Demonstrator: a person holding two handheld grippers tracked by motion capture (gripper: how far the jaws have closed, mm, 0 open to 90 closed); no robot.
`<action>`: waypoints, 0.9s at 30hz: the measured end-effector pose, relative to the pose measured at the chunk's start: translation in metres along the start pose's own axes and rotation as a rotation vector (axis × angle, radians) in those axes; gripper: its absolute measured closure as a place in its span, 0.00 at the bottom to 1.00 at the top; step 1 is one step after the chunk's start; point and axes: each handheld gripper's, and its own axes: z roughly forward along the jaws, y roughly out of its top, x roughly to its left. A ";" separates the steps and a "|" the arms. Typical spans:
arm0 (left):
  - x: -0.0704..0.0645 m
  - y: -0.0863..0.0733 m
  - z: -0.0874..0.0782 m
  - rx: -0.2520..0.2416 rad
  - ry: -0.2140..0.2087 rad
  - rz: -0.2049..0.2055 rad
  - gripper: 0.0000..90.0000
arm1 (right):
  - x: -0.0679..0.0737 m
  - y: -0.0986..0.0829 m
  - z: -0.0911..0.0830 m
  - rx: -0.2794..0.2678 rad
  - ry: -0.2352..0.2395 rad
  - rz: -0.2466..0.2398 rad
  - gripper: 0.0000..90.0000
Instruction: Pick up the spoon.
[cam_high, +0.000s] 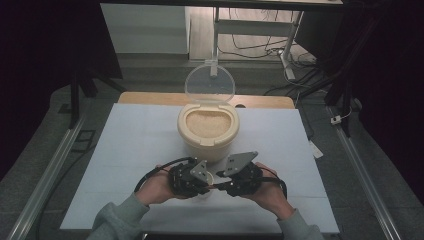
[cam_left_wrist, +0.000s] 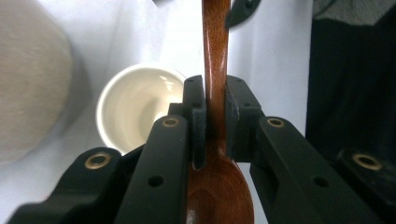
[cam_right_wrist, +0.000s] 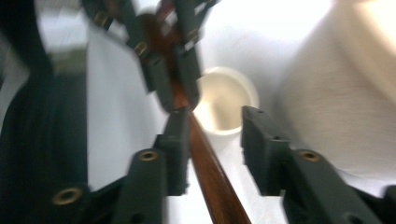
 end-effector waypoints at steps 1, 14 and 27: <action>0.000 0.000 -0.001 -0.006 0.007 -0.005 0.88 | -0.002 -0.001 -0.003 -0.030 -0.007 0.028 0.63; 0.007 -0.007 -0.009 -0.080 0.095 -0.061 0.88 | -0.010 -0.029 -0.031 -0.279 -0.195 0.295 0.44; 0.009 -0.009 -0.015 -0.137 0.143 -0.085 0.88 | -0.012 -0.048 -0.027 -0.347 -0.224 0.433 0.38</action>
